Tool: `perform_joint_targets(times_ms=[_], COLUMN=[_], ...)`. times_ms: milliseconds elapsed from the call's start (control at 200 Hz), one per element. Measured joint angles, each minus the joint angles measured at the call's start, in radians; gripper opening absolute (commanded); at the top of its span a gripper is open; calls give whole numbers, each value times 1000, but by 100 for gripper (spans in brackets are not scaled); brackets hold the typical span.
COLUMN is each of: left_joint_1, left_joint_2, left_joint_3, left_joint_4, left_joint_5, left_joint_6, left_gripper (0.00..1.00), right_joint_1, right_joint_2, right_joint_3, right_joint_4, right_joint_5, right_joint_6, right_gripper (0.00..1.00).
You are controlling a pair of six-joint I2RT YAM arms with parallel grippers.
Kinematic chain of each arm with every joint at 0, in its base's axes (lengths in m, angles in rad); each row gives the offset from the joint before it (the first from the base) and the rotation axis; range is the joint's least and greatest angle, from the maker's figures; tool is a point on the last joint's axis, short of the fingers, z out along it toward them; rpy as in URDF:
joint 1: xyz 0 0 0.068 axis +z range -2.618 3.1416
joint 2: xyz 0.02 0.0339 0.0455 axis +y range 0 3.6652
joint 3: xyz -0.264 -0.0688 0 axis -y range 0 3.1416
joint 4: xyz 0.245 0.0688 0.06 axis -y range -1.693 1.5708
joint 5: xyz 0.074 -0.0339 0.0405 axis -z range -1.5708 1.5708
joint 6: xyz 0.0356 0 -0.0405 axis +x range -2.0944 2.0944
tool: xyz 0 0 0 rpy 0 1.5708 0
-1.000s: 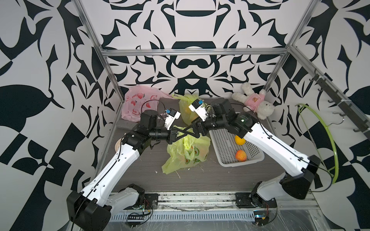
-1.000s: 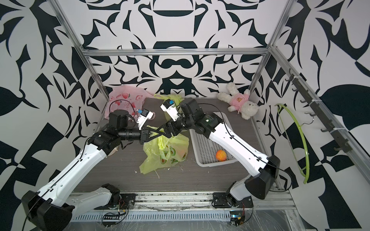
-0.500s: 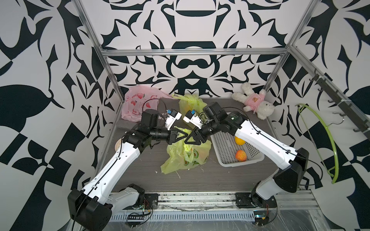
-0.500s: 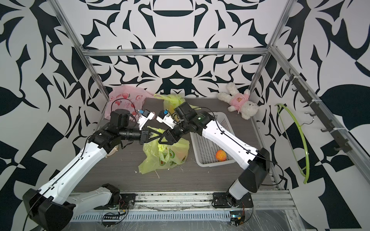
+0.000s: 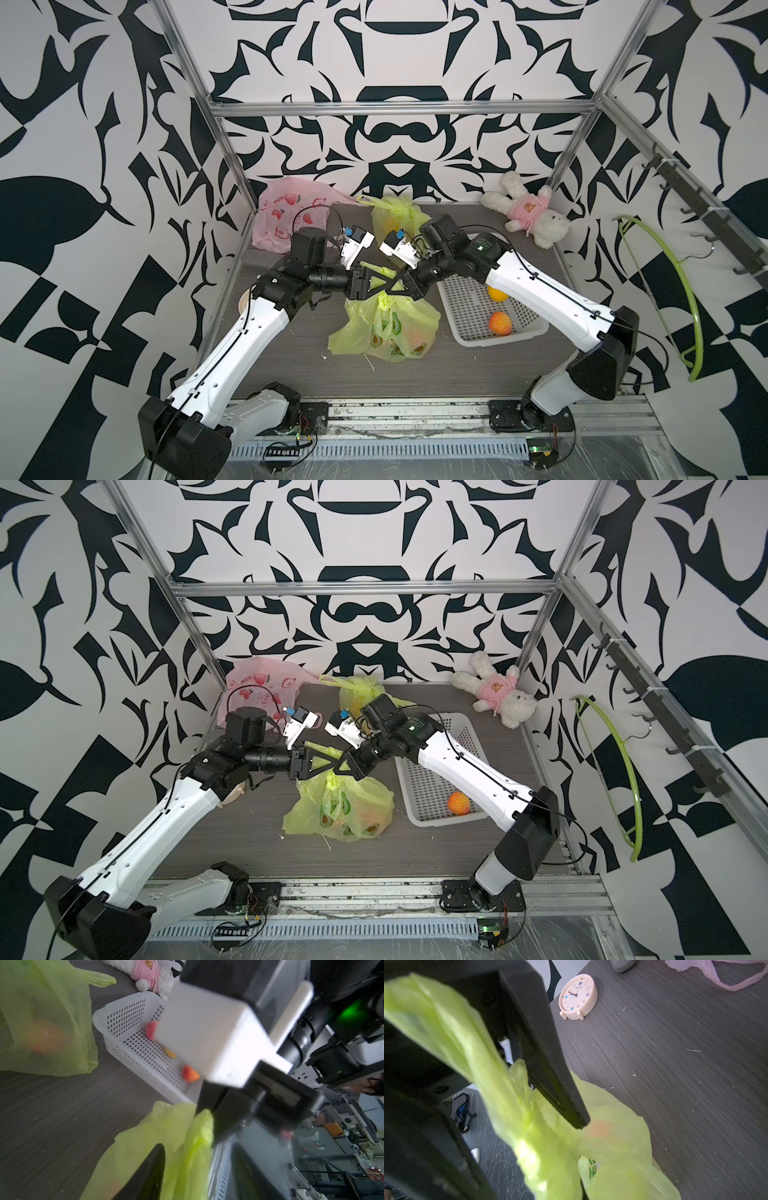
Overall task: Place the peach into a plastic bag & tie a knot
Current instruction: Cross the plastic bag at the center of the board.
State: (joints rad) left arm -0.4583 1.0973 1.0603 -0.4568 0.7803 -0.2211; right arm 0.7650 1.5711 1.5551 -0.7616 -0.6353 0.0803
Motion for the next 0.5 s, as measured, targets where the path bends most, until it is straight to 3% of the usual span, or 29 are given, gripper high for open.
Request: perform_joint_targets(times_ms=[500], left_joint_1=[-9], left_joint_2=[-64], left_joint_3=[-69], left_joint_4=[1], left_joint_5=[-62], left_joint_6=[2], left_gripper=[71], right_joint_1=[-105], right_joint_2=[-101], right_joint_3=[-25], right_joint_4=[77], right_joint_5=[-163], right_joint_6=[80], right_gripper=[0])
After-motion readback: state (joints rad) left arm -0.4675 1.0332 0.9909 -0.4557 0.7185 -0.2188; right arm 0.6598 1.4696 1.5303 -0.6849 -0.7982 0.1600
